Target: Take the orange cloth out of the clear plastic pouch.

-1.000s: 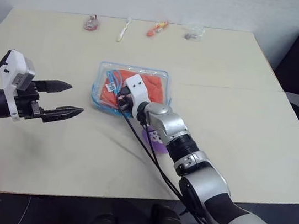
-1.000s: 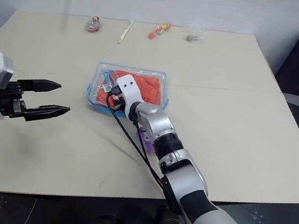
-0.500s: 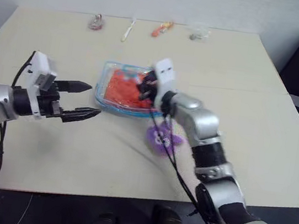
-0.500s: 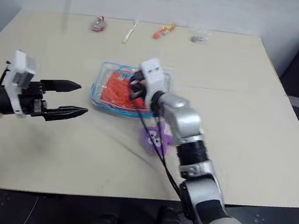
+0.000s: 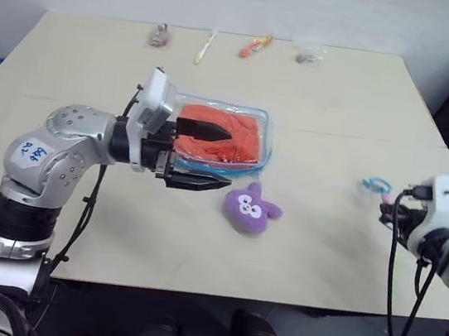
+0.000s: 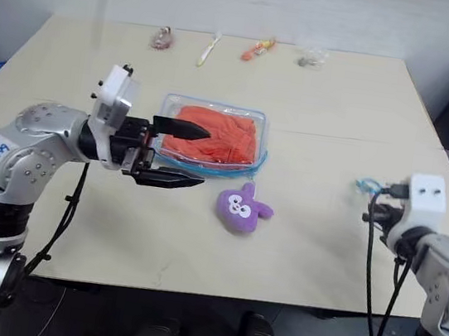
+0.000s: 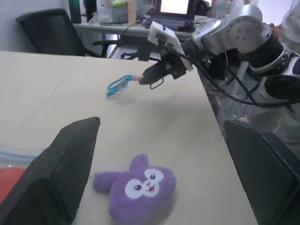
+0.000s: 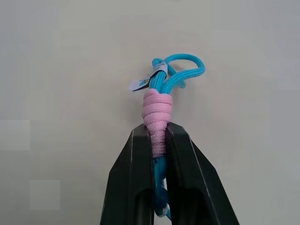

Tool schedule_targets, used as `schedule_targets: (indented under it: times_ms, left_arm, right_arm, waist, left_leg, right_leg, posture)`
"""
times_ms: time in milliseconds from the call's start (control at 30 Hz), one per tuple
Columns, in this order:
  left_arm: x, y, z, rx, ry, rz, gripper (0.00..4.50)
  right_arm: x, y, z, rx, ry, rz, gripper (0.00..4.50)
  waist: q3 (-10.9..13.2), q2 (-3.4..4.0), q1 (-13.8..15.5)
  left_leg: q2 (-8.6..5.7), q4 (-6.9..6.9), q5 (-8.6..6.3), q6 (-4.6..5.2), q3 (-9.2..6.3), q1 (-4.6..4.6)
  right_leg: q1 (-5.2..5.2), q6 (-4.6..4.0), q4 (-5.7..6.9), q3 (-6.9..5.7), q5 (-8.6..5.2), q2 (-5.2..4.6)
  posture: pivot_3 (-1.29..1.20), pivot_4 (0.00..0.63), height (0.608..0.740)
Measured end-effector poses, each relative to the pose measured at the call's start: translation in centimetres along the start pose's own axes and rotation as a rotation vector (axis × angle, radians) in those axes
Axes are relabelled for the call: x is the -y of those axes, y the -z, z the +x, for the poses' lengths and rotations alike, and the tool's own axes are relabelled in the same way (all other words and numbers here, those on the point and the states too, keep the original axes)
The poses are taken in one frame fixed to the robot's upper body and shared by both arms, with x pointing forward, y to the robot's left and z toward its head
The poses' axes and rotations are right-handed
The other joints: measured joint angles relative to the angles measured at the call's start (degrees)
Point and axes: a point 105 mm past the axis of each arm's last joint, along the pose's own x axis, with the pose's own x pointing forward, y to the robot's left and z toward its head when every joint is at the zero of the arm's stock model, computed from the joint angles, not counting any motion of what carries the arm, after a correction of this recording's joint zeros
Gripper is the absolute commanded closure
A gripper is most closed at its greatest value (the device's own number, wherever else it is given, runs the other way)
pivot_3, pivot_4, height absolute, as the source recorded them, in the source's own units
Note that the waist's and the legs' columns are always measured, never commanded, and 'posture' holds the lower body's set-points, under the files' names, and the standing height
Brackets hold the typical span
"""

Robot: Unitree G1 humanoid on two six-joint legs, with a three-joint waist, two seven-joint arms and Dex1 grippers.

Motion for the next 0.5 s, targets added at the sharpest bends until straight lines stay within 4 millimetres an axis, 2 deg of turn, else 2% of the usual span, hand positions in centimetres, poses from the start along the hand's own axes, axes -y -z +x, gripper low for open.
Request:
schedule_targets:
  times_ms: [67, 200, 433, 500]
  left_arm:
    - [0.0, -0.3, 0.7, 0.017, 0.033, 0.01, 0.0]
    - [0.0, -0.3, 1.5, 0.028, 0.062, 0.019, 0.0]
    - [-0.3, 0.1, 1.2, 0.017, 0.062, 0.014, 0.0]
    - [-0.4, 0.3, 0.9, 0.004, 0.053, 0.019, 0.0]
  right_arm:
    - [0.6, 0.7, -0.1, 0.002, 0.027, 0.008, 4.5]
    - [1.7, 2.1, 0.1, -0.011, 0.064, 0.031, 3.24]
    - [2.7, 1.8, -0.3, 0.014, 0.083, -0.007, 0.84]
    - [3.4, 1.0, -0.7, 0.035, 0.091, -0.071, 0.18]
  waist:
    - [0.0, 0.0, 0.1]
    - [0.0, 0.0, 0.2]
    - [0.0, 0.0, 0.4]
    - [0.0, 0.0, 0.4]
  left_leg:
    - [0.0, 0.02, 0.0, 0.0, 0.08, 0.0]
    - [-0.02, 0.04, 0.0, 0.01, 0.13, -0.02]
    - [-0.04, 0.05, 0.01, 0.03, 0.11, -0.05]
    - [-0.04, 0.04, 0.01, 0.04, 0.11, -0.05]
  right_leg:
    - [0.0, 0.0, 0.01, -0.01, 0.0, 0.03]
    - [0.0, 0.0, 0.0, 0.0, 0.0, 0.01]
    - [0.0, 0.02, -0.04, -0.01, 0.01, -0.01]
    - [0.0, 0.04, -0.06, 0.01, 0.02, -0.01]
  posture:
    - [0.0, 0.15, 0.74]
    - [0.0, 0.15, 0.74]
    - [0.0, 0.15, 0.74]
    - [0.0, 0.15, 0.74]
